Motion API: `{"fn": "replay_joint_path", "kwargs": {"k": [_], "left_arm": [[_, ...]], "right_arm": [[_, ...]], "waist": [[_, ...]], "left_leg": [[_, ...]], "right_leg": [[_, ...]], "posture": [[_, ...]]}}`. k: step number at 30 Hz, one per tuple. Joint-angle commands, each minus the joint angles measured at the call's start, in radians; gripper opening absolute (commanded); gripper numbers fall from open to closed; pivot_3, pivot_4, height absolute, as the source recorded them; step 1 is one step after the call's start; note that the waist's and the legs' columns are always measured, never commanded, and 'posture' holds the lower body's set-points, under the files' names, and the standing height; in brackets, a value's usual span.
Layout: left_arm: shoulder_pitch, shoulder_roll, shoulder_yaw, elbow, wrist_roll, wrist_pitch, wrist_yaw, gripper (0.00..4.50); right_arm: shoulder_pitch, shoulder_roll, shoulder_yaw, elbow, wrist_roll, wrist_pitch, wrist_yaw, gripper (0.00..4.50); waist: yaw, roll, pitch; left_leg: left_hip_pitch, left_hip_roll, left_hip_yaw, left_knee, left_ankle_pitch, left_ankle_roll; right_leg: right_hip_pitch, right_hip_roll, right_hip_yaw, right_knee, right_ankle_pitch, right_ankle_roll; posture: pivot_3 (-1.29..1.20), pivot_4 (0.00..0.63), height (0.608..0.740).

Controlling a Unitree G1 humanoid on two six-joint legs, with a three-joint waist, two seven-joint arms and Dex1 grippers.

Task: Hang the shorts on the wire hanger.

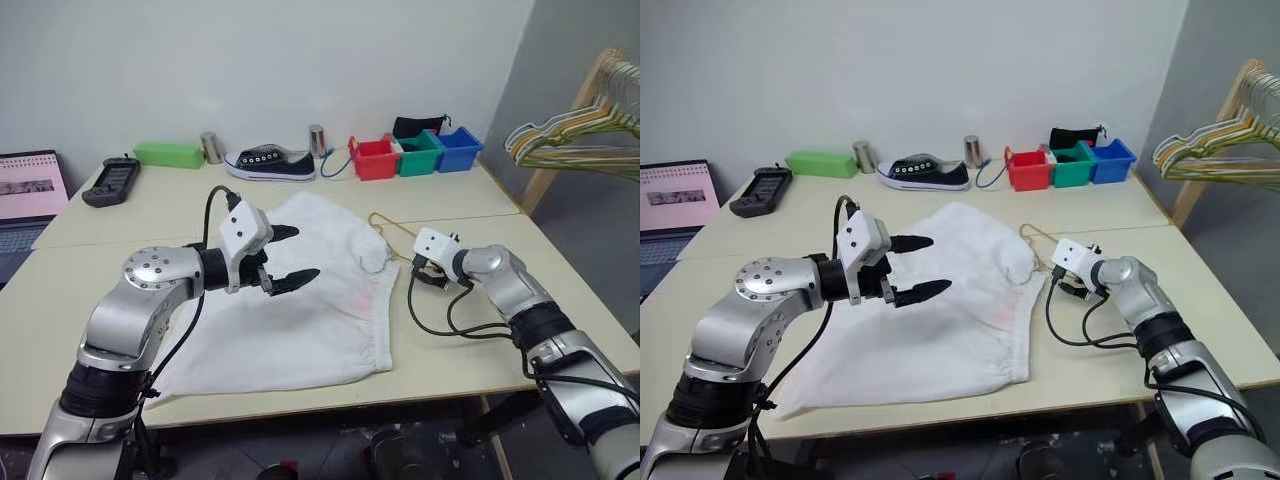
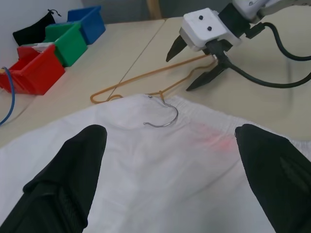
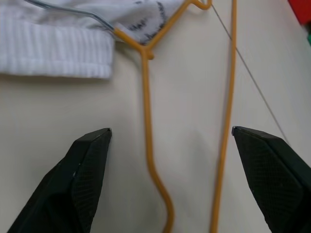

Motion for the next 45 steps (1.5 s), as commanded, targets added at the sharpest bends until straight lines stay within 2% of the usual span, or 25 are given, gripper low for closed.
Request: {"fn": "replay_joint_path", "kwargs": {"k": [1, 11, 12, 13, 27, 30, 33, 38, 41, 45], "left_arm": [[-0.008, 0.013, 0.036, -0.037, -0.015, 0.005, 0.021, 4.5], [-0.012, 0.021, 0.04, -0.038, -0.019, 0.005, 0.038, 4.5], [-0.014, 0.021, 0.039, -0.037, -0.02, 0.005, 0.039, 4.5], [-0.016, 0.02, 0.038, -0.035, -0.019, 0.002, 0.041, 4.5], [-0.112, 0.041, 0.049, 0.115, 0.03, -0.077, 0.04, 4.5], [-0.16, 0.056, 0.045, 0.198, 0.059, -0.134, 0.017, 4.5], [-0.22, 0.081, 0.035, 0.318, 0.105, -0.23, -0.019, 4.5], [-0.319, 0.11, -0.018, 0.505, 0.219, -0.477, -0.086, 4.5], [-0.389, 0.104, -0.066, 0.628, 0.309, -0.677, -0.097, 4.5], [-0.448, 0.067, -0.117, 0.732, 0.399, -0.856, -0.065, 4.5]], "right_arm": [[-0.047, 0.007, 0.018, 0.081, -0.062, -0.069, -0.061, 3.19], [-0.066, 0.021, 0.025, 0.179, -0.101, -0.144, -0.09, 0.89], [-0.067, 0.02, 0.022, 0.181, -0.101, -0.146, -0.089, 0.61], [-0.069, 0.014, 0.017, 0.181, -0.101, -0.151, -0.092, 0.11], [-0.137, -0.151, -0.09, 0.013, -0.115, -0.288, -0.217, 0.06], [-0.151, -0.165, -0.118, -0.032, -0.042, -0.334, -0.107, 0.06], [-0.138, -0.182, -0.141, -0.106, 0.063, -0.348, 0.092, 0.06], [-0.091, -0.224, -0.129, -0.202, 0.157, -0.41, 0.333, 0.06], [-0.08, -0.218, -0.128, -0.246, 0.196, -0.408, 0.411, 0.06], [-0.075, -0.201, -0.122, -0.321, 0.191, -0.37, 0.44, 0.06]], "waist": [[0.007, 0.0, 0.0], [0.025, 0.0, 0.0], [0.025, 0.0, 0.0], [0.025, 0.0, 0.0], [0.017, 0.0, 0.0], [0.014, 0.0, 0.0], [0.008, 0.0, 0.0], [-0.001, 0.0, 0.0], [-0.002, 0.0, 0.0], [-0.008, 0.0, 0.0]], "left_leg": [[0.0, 0.0, 0.0, 0.0, 0.0, 0.0], [0.001, -0.001, -0.001, 0.001, 0.0, 0.0], [0.001, -0.001, -0.001, 0.001, 0.0, 0.0], [0.001, -0.001, -0.001, 0.001, 0.0, 0.0], [0.0, -0.002, -0.002, 0.0, 0.0, 0.0], [0.0, -0.002, -0.002, 0.0, 0.0, 0.0], [-0.001, -0.002, -0.002, 0.0, 0.0, 0.0], [-0.001, -0.003, -0.002, 0.0, 0.0, 0.0], [-0.002, -0.003, -0.002, 0.0, 0.0, 0.0], [-0.002, -0.003, -0.002, 0.0, 0.0, 0.0]], "right_leg": [[0.0, 0.0, 0.0, 0.0, -0.001, -0.003], [0.003, 0.0, 0.0, 0.0, -0.001, -0.001], [0.003, 0.0, 0.0, 0.0, 0.001, 0.001], [0.003, 0.0, 0.0, 0.0, 0.001, 0.002], [0.001, -0.001, 0.0, 0.0, 0.001, 0.002], [0.001, -0.001, 0.0, 0.0, 0.001, 0.002], [0.001, -0.001, 0.0, -0.001, 0.001, 0.002], [0.001, -0.001, -0.001, -0.001, 0.001, 0.003], [0.001, -0.002, -0.001, -0.002, 0.001, 0.003], [0.001, -0.002, -0.001, -0.002, 0.001, 0.003]], "posture": [[-0.16, 0.036, 0.74], [-0.16, 0.028, 0.74], [-0.16, 0.028, 0.74], [-0.16, 0.024, 0.74], [-0.2, 0.008, 0.74], [-0.22, 0.006, 0.74], [-0.22, 0.007, 0.74], [-0.23, 0.012, 0.74], [-0.22, 0.014, 0.74], [-0.23, 0.013, 0.74]]}}
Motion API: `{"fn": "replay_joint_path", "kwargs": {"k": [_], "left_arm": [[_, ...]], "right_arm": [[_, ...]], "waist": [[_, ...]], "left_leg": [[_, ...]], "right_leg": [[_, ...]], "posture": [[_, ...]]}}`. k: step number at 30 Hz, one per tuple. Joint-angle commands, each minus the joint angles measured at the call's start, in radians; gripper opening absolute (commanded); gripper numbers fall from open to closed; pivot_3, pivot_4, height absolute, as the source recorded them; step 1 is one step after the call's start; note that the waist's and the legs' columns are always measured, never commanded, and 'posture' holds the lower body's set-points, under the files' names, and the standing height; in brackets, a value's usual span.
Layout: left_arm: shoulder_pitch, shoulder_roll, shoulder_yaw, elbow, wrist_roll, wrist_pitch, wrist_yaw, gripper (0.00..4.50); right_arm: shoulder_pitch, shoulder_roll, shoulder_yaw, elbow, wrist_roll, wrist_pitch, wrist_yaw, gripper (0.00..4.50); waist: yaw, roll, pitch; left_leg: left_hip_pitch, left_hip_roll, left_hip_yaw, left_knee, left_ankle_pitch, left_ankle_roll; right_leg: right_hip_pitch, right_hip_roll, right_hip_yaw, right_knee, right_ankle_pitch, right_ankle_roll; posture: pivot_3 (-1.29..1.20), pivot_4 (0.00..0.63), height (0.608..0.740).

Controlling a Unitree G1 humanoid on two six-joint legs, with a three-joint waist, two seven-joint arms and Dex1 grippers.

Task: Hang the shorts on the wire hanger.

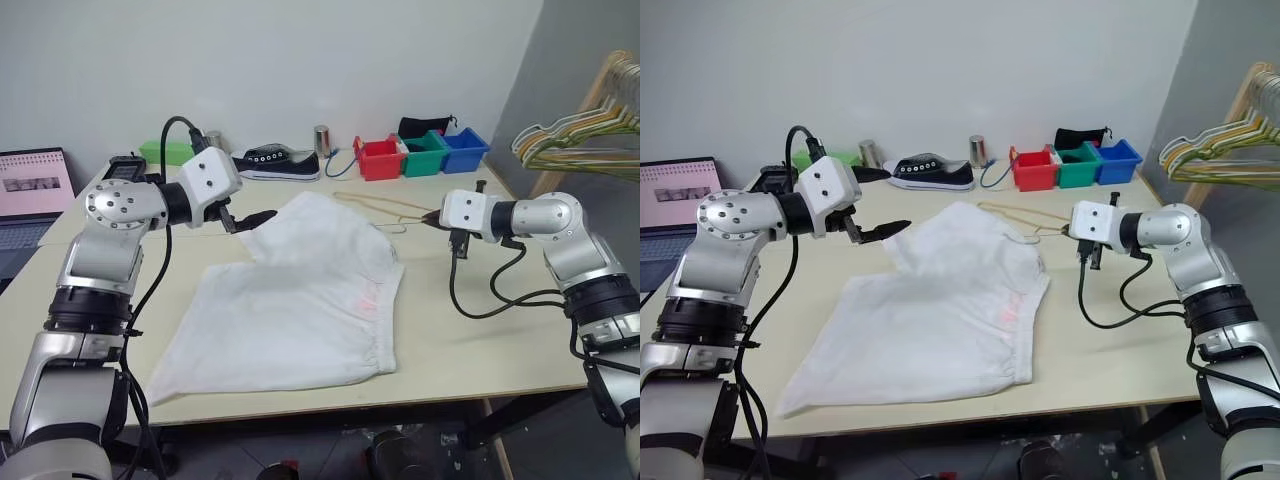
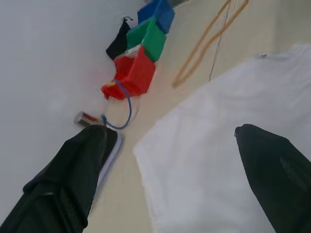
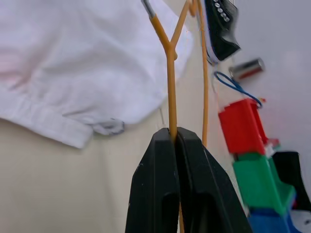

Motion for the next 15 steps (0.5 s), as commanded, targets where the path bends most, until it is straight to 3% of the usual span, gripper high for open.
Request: {"fn": "replay_joint_path", "kwargs": {"k": [1, 15], "left_arm": [[-0.059, -0.026, -0.04, 0.065, 0.085, -0.168, 0.028, 4.5], [-0.113, -0.119, -0.134, 0.22, 0.321, -0.296, 0.21, 4.5]], "right_arm": [[-0.017, 0.014, -0.011, -0.112, 0.006, 0.04, 0.011, 0.06], [0.029, 0.086, -0.013, -0.461, 0.012, 0.345, 0.007, 0.06]], "waist": [[-0.004, 0.0, 0.0], [-0.023, 0.0, 0.0]], "left_leg": [[0.0, 0.0, 0.0, 0.0, 0.0, 0.0], [-0.001, 0.0, 0.0, 0.0, 0.0, 0.0]], "right_leg": [[0.0, 0.0, 0.0, 0.0, 0.0, 0.0], [-0.002, 0.0, 0.0, 0.001, 0.0, 0.001]], "posture": [[-0.23, 0.013, 0.74], [-0.25, 0.012, 0.74]]}}
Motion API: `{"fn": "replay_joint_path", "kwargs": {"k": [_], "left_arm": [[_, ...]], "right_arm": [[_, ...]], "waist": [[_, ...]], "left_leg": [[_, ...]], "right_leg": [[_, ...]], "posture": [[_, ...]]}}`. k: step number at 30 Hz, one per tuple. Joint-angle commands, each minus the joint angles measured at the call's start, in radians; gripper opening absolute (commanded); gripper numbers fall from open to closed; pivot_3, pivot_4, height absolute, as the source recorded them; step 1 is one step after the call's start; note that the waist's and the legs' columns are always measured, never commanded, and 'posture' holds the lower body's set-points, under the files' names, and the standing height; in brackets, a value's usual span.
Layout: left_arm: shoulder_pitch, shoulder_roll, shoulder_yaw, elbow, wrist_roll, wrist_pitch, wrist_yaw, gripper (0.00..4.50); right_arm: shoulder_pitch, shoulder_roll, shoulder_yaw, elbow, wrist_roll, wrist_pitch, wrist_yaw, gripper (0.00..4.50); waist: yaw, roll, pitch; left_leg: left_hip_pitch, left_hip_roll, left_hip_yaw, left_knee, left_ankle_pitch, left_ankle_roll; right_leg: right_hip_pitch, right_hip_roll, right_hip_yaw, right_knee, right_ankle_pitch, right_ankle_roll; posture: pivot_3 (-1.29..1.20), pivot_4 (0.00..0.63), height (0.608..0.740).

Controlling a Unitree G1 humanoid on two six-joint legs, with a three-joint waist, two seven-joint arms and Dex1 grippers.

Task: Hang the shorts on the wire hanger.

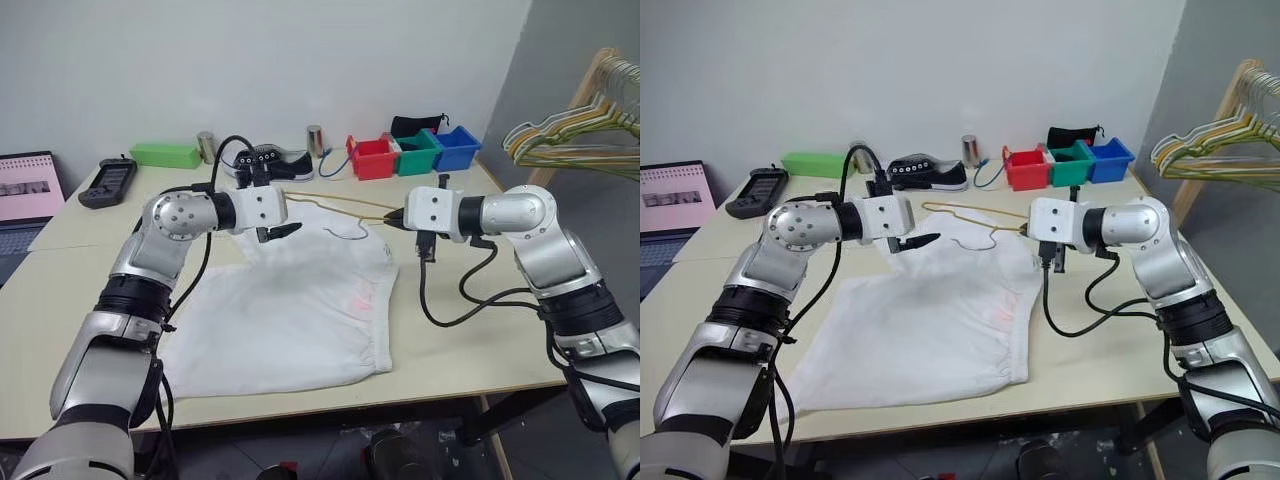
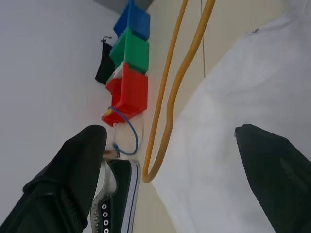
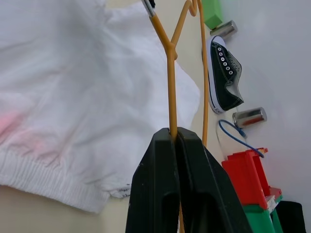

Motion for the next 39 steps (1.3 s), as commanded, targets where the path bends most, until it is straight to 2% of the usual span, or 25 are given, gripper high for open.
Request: {"fn": "replay_joint_path", "kwargs": {"k": [1, 9, 15, 30, 39], "left_arm": [[-0.053, -0.007, -0.019, 0.042, 0.063, -0.025, 0.063, 4.5], [-0.083, -0.025, -0.043, 0.107, 0.113, -0.039, 0.102, 4.5], [-0.087, -0.026, -0.047, 0.116, 0.109, -0.05, 0.101, 3.42], [-0.083, -0.031, -0.038, 0.101, 0.098, -0.057, 0.101, 0.05], [-0.08, -0.025, -0.037, 0.092, 0.11, -0.059, 0.109, 0.05]], "right_arm": [[-0.004, 0.001, -0.014, -0.082, 0.013, 0.044, -0.006, 0.06], [-0.004, 0.026, -0.005, -0.168, 0.019, 0.128, -0.01, 0.06], [-0.002, 0.032, 0.001, -0.183, 0.01, 0.14, -0.014, 0.0], [-0.002, 0.042, 0.009, -0.181, 0.014, 0.146, -0.016, 0.0], [-0.008, 0.03, 0.009, -0.156, 0.0, 0.131, -0.022, 0.0]], "waist": [[-0.003, 0.0, 0.0], [-0.01, 0.0, 0.0], [-0.01, 0.0, 0.0], [-0.01, 0.0, 0.0], [-0.01, 0.0, 0.0]], "left_leg": [[0.0, 0.0, 0.0, 0.0, 0.0, 0.0], [0.0, 0.0, 0.0, 0.0, 0.0, 0.0], [0.0, 0.0, 0.0, 0.0, 0.0, 0.0], [0.0, 0.0, 0.0, 0.0, 0.0, 0.0], [0.0, 0.0, 0.0, 0.0, 0.0, 0.0]], "right_leg": [[0.0, 0.0, 0.0, 0.0, 0.0, 0.0], [0.0, 0.0, 0.0, 0.0, 0.0, 0.0], [0.0, -0.001, 0.0, 0.0, 0.0, 0.0], [0.0, -0.001, -0.001, 0.0, 0.0, 0.0], [0.0, -0.001, -0.001, 0.0, 0.0, 0.0]], "posture": [[-0.25, 0.012, 0.74], [-0.25, 0.011, 0.74], [-0.25, 0.012, 0.74], [-0.25, 0.013, 0.74], [-0.25, 0.006, 0.74]]}}
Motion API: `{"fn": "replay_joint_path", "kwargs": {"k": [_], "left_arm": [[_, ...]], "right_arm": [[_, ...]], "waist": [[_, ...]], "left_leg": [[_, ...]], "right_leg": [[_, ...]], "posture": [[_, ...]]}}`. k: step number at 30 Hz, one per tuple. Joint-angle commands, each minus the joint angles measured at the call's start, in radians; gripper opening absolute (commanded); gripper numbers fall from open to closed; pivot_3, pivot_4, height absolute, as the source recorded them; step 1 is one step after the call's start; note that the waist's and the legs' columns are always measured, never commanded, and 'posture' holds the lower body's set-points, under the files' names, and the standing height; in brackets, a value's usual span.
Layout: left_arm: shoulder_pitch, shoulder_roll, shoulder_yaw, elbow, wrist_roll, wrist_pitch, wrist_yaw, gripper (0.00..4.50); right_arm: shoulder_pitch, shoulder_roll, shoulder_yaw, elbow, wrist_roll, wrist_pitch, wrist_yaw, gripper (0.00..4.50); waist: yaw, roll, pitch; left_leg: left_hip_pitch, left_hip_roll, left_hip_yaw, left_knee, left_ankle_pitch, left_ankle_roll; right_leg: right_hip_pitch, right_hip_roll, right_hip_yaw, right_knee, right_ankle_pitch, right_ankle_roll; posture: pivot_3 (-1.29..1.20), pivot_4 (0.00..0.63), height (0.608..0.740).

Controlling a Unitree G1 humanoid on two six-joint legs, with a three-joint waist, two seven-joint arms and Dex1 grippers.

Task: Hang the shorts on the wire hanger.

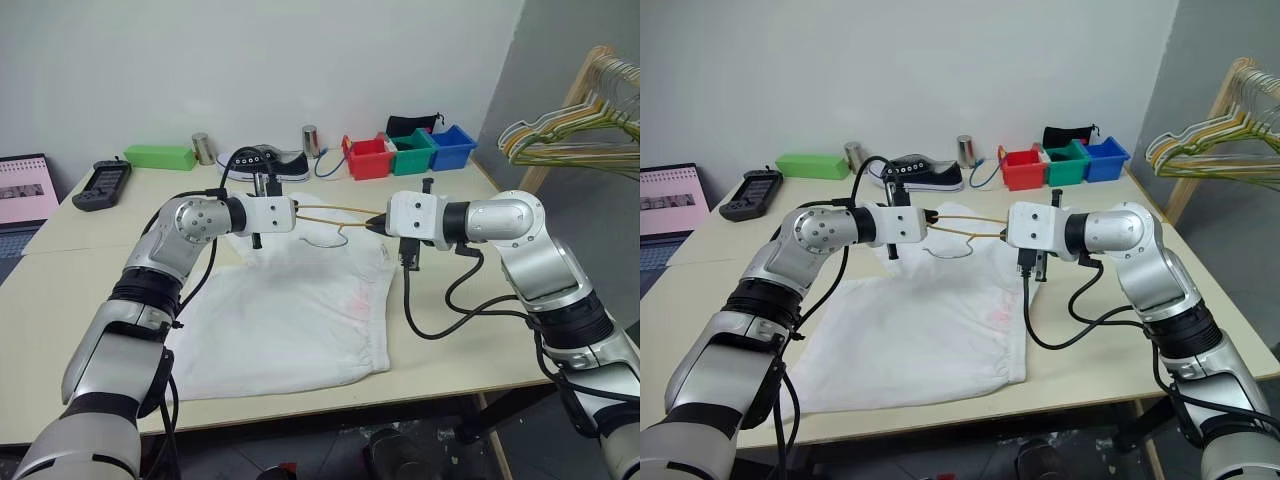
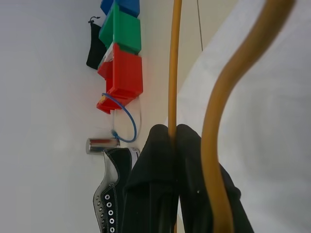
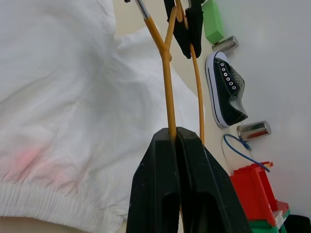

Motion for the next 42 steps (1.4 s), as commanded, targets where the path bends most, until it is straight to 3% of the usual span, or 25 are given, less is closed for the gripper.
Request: {"fn": "replay_joint_path", "kwargs": {"k": [1, 9, 15, 18, 28, 42], "left_arm": [[-0.026, 0.007, 0.021, -0.039, -0.011, -0.007, 0.021, 0.0], [-0.001, 0.018, 0.028, -0.066, -0.019, -0.004, 0.019, 0.0], [0.01, 0.012, 0.027, -0.095, -0.023, 0.011, 0.012, 0.0], [0.012, 0.009, 0.029, -0.102, -0.027, 0.02, 0.01, 0.0], [0.023, 0.013, 0.029, -0.137, -0.039, 0.048, 0.002, 0.0], [0.029, 0.021, 0.022, -0.135, -0.032, 0.065, 0.001, 0.0]], "right_arm": [[-0.025, -0.017, -0.019, 0.002, -0.001, -0.016, -0.01, 0.47], [-0.064, -0.113, -0.049, 0.06, -0.025, -0.078, -0.014, 2.43], [-0.094, -0.162, -0.035, 0.165, -0.11, -0.183, -0.09, 3.92], [-0.078, -0.162, 0.002, 0.23, -0.191, -0.265, -0.156, 4.45], [-0.114, -0.114, 0.038, 0.338, -0.302, -0.353, -0.254, 4.45], [-0.114, -0.106, 0.034, 0.329, -0.35, -0.384, -0.257, 0.9]], "waist": [[0.0, 0.0, 0.0], [-0.001, 0.0, 0.0], [-0.001, 0.0, 0.0], [-0.002, 0.0, 0.0], [-0.003, 0.0, 0.0], [0.0, 0.0, 0.0]], "left_leg": [[0.0, 0.0, 0.0, 0.0, 0.0, 0.0], [0.0, -0.001, 0.0, 0.0, 0.0, 0.0], [0.0, -0.002, 0.0, 0.0, 0.0, 0.0], [0.0, -0.003, 0.0, 0.0, 0.0, 0.0], [0.0, -0.004, 0.0, 0.0, 0.0, 0.0], [0.0, -0.005, 0.0, 0.0, 0.0, 0.0]], "right_leg": [[0.0, 0.0, 0.0, 0.0, 0.0, 0.0], [0.0, -0.002, 0.0, 0.0, 0.0, 0.0], [0.0, -0.003, 0.0, 0.0, 0.0, 0.0], [0.0, -0.003, 0.0, 0.0, 0.0, 0.0], [0.0, -0.004, 0.0, 0.0, 0.0, 0.001], [0.001, -0.005, 0.0, 0.0, 0.0, 0.001]], "posture": [[-0.25, 0.004, 0.74], [-0.26, 0.006, 0.74], [-0.26, 0.009, 0.74], [-0.26, 0.009, 0.74], [-0.25, 0.012, 0.74], [-0.25, 0.02, 0.74]]}}
